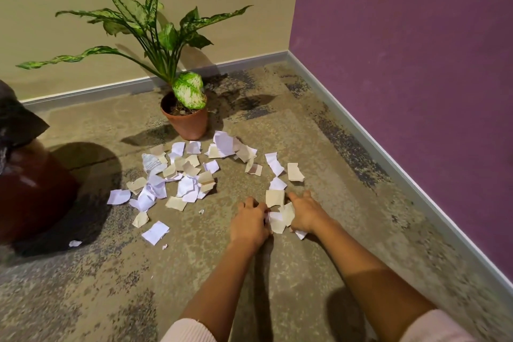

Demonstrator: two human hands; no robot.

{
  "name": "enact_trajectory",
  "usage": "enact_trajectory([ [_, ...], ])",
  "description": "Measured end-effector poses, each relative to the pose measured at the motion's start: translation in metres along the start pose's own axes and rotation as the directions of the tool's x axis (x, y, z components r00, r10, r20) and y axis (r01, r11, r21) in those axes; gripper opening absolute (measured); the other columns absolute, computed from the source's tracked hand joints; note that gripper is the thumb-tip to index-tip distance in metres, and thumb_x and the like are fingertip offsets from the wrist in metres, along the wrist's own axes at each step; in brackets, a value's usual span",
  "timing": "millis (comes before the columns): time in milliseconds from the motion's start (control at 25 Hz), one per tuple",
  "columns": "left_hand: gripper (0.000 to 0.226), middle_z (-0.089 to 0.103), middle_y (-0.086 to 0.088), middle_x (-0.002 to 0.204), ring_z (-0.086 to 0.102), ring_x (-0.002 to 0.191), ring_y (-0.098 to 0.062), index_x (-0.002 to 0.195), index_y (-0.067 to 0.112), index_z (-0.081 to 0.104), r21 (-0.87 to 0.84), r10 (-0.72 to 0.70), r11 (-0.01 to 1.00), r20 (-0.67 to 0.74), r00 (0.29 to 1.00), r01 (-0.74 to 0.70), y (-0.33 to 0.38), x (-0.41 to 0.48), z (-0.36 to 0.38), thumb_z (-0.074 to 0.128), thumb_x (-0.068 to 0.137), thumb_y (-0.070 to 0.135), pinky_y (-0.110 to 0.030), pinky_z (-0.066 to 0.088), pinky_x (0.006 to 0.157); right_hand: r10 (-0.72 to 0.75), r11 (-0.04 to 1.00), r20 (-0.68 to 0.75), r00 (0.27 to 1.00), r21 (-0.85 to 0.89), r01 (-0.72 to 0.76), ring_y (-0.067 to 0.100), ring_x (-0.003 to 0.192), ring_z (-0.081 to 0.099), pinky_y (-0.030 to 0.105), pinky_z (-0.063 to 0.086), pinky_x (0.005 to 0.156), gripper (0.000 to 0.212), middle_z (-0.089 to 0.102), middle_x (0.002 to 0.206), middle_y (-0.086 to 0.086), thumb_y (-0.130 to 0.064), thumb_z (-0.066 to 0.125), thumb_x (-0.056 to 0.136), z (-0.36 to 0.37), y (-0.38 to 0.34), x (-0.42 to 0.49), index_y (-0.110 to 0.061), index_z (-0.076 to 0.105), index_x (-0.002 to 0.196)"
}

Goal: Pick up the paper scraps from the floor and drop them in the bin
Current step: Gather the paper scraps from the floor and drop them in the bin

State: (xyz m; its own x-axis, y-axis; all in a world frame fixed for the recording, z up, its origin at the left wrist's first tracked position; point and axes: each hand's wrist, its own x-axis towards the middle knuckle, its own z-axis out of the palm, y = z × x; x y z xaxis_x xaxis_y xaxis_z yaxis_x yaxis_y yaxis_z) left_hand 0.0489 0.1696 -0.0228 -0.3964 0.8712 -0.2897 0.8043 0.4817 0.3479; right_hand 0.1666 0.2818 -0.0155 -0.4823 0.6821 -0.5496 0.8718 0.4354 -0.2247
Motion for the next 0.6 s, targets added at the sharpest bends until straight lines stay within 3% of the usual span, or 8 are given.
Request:
enact_trajectory([
  [120,0.028,0.049,-0.007,0.121,0.048,0.114,-0.026,0.116,0.017,0.064,-0.102,-0.032,0.994,-0.036,0.999,0.028,-0.012,0.008,-0.001,0.061,0.088,0.020,-0.038,0.050,0.082,-0.011,0.995,-0.052,0.999,0.096,0.016,0.037,0.124,0.045,0.045,0.048,0.098,0.070,0.031,0.136,0.014,-0.007,0.066,0.080,0.010,-0.024,0.014,-0.026,0.037,0.141],
  [200,0.023,0.052,-0.007,0.113,0.055,0.104,-0.027,0.109,0.015,0.067,-0.184,-0.038,0.983,-0.075,0.997,0.024,-0.013,0.006,-0.002,0.063,0.087,0.015,-0.036,0.048,0.078,0.005,0.992,-0.090,0.996,0.128,0.006,0.036,0.121,0.047,0.046,0.049,0.096,0.061,0.034,0.132,0.013,-0.019,0.067,0.083,0.012,-0.030,0.016,-0.026,0.040,0.138],
  [280,0.019,0.054,-0.008,0.107,0.058,0.098,-0.027,0.104,0.014,0.067,-0.276,-0.092,0.960,-0.122,0.988,0.055,-0.020,0.006,-0.008,0.063,0.085,0.010,-0.034,0.047,0.077,-0.010,0.982,-0.128,0.992,0.188,0.034,0.034,0.118,0.049,0.045,0.049,0.095,0.062,0.040,0.128,0.012,-0.034,0.071,0.080,0.012,-0.035,0.021,-0.026,0.041,0.134],
  [360,0.016,0.055,-0.007,0.104,0.059,0.096,-0.028,0.100,0.014,0.067,-0.351,-0.169,0.931,-0.171,0.971,0.100,-0.036,0.006,-0.016,0.063,0.085,0.008,-0.033,0.045,0.074,-0.074,0.940,-0.170,0.983,0.317,0.126,0.031,0.114,0.054,0.044,0.050,0.092,0.065,0.047,0.127,0.008,-0.031,0.073,0.074,0.009,-0.044,0.027,-0.029,0.043,0.132],
  [480,0.021,0.053,-0.005,0.113,0.058,0.098,-0.027,0.107,0.016,0.064,-0.380,-0.246,0.913,-0.224,0.943,0.148,-0.057,0.007,-0.026,0.066,0.086,0.017,-0.032,0.045,0.076,-0.107,0.864,-0.279,0.954,0.448,0.229,0.027,0.107,0.060,0.046,0.053,0.089,0.075,0.048,0.129,0.003,-0.025,0.078,0.068,-0.004,-0.051,0.033,-0.034,0.042,0.133],
  [600,0.046,0.048,-0.008,0.128,0.053,0.114,-0.026,0.127,0.017,0.056,-0.376,-0.265,0.913,-0.255,0.930,0.157,-0.073,0.011,-0.033,0.072,0.084,0.024,-0.034,0.047,0.092,-0.071,0.931,-0.408,0.910,0.302,0.208,0.027,0.119,0.049,0.047,0.051,0.089,0.074,0.045,0.130,0.003,-0.035,0.077,0.070,-0.020,-0.038,0.044,-0.033,0.042,0.135],
])
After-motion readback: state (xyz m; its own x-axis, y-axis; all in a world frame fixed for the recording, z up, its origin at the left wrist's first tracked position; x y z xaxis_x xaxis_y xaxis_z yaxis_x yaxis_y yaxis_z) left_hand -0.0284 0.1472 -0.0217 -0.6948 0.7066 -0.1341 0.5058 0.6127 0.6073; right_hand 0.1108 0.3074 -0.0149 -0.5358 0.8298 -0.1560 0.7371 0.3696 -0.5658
